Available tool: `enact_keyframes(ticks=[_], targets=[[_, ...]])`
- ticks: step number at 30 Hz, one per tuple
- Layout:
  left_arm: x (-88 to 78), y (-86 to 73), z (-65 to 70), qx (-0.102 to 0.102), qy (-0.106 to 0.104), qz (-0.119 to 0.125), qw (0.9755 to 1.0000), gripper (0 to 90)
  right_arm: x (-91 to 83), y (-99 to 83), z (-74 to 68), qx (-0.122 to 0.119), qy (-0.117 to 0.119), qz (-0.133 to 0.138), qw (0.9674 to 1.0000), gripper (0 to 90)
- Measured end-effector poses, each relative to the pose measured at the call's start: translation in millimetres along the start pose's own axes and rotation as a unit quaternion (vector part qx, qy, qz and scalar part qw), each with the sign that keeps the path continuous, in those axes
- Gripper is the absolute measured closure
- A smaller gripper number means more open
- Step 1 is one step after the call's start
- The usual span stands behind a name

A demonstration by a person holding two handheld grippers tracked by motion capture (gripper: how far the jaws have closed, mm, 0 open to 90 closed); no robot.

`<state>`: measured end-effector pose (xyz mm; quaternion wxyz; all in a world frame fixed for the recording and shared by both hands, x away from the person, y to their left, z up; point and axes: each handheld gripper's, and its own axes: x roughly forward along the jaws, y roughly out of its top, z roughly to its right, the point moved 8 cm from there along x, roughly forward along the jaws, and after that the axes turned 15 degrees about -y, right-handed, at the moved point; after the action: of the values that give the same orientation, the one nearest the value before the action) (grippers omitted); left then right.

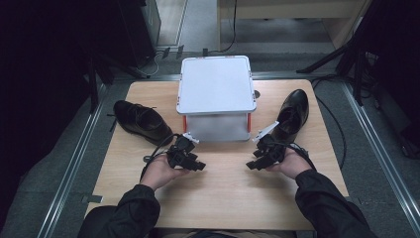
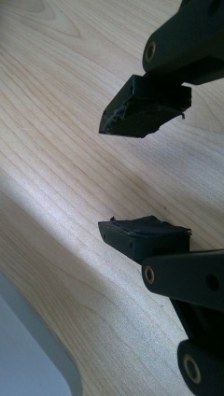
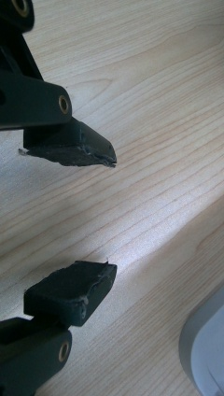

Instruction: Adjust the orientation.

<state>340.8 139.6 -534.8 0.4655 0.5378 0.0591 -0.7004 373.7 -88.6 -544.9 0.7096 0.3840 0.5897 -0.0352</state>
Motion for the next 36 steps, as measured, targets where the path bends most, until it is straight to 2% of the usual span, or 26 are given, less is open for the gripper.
enact_keyframes(ticks=[4, 6, 7, 16, 17, 19, 21, 26, 29, 34, 36], targets=[[0.8, -0.2, 0.1, -0.005, 0.001, -0.003, 1.0000, 45.3, -0.2, 0.1, 0.2, 0.001, 0.000, 0.000, 1.0000, 41.1], [0.8, -0.4, -0.7, -0.024, -0.005, -0.004, 0.9997, 44.0, 0.0, 0.1, 0.4, 0.001, 0.000, 0.000, 1.0000, 41.1], [0.4, -0.5, -1.3, -0.026, -0.004, -0.004, 0.9997, 44.2, 0.2, 0.1, 0.7, 0.001, 0.000, 0.000, 1.0000, 41.1], [-3.2, -3.4, -2.1, -0.029, -0.002, -0.002, 0.9996, 46.1, 1.0, 2.4, 0.1, 0.000, 0.003, 0.000, 1.0000, 41.1], [-3.7, -3.7, -2.1, -0.037, -0.005, 0.000, 0.9993, 46.0, 1.0, 2.7, -0.4, -0.001, 0.003, 0.001, 1.0000, 41.2], [-5.9, -4.5, -1.5, -0.066, -0.027, 0.009, 0.9974, 48.0, 0.5, 3.8, -1.4, -0.002, 0.004, 0.000, 1.0000, 41.3], [-9.2, -5.6, -2.1, -0.073, -0.030, 0.016, 0.9967, 51.4, 1.0, 5.8, -1.9, -0.003, 0.005, 0.002, 1.0000, 41.4], [-23.0, -11.7, -6.4, -0.095, -0.029, 0.029, 0.9946, 59.3, 2.6, 10.0, -4.5, -0.007, 0.010, 0.002, 0.9999, 41.6], [-34.0, -15.8, -8.9, -0.109, -0.020, 0.025, 0.9935, 62.7, 3.0, 11.9, -6.2, -0.012, 0.013, 0.002, 0.9998, 41.9], [-63.7, -13.4, -15.3, -0.095, 0.000, 0.025, 0.9952, 64.3, 3.6, 11.5, -6.0, -0.013, 0.013, -0.001, 0.9998, 42.1], [-75.6, -14.4, -21.7, -0.092, 0.015, 0.020, 0.9955, 61.4, 3.3, 11.4, -6.3, -0.013, 0.014, -0.001, 0.9998, 42.2]])
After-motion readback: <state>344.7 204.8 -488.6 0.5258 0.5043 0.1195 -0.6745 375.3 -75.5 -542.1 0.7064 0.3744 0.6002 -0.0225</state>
